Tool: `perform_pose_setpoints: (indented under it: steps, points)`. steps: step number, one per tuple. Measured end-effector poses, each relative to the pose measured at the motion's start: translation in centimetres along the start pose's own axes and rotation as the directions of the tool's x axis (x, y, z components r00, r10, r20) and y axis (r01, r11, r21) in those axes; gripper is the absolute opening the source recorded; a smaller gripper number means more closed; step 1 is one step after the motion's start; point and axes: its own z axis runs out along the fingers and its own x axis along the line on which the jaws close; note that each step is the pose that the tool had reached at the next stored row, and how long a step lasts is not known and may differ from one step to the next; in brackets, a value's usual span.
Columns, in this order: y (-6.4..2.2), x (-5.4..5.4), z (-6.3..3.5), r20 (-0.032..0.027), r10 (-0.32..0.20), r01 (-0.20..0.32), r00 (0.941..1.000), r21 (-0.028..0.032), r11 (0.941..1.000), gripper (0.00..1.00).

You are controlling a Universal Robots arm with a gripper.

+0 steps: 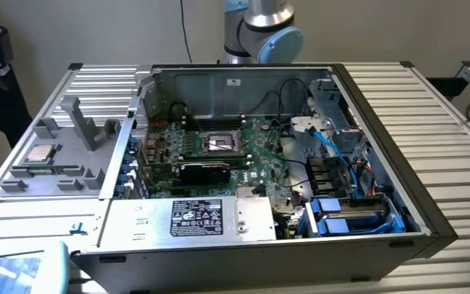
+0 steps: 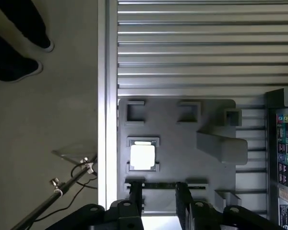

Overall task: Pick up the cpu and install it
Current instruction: 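Pick up the cpu and move it towards the insertion slot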

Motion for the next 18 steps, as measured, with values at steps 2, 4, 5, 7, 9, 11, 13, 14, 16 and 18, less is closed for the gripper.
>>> perform_pose_setpoints:
  steps: [2, 4, 5, 7, 9, 11, 13, 14, 16, 18]
  points:
    - [0.00, 0.0, 0.14, -0.0091, -0.001, 0.001, 1.0000, 0.0002, 1.0000, 0.49]
    - [-0.01, 0.0, 0.30, -0.0203, -0.005, 0.005, 0.9998, 0.0003, 1.0000, 0.49]
    - [-0.01, 0.0, 0.43, -0.0245, -0.007, 0.007, 0.9997, 0.0004, 1.0000, 0.49]
    - [-0.01, 0.0, 0.78, -0.0259, -0.008, 0.008, 0.9996, 0.0005, 1.0000, 0.49]
    - [-0.03, 0.0, 1.15, -0.0258, -0.008, 0.008, 0.9996, 0.0004, 1.0000, 0.49]
    - [-0.05, 0.0, 1.51, -0.0260, -0.009, 0.009, 0.9996, 0.0024, 1.0000, 0.49]
    - [-0.04, 0.0, 1.82, -0.0257, -0.008, 0.009, 0.9996, 0.0070, 0.9999, 0.49]
    - [-0.03, 0.0, 1.92, -0.0258, -0.008, 0.009, 0.9996, 0.0116, 0.9999, 0.49]
    - [0.04, 0.0, 2.09, -0.0256, -0.008, 0.009, 0.9996, 0.0241, 0.9997, 0.49]
    - [0.26, 0.1, 2.28, -0.0244, -0.009, 0.009, 0.9997, 0.0340, 0.9994, 0.49]
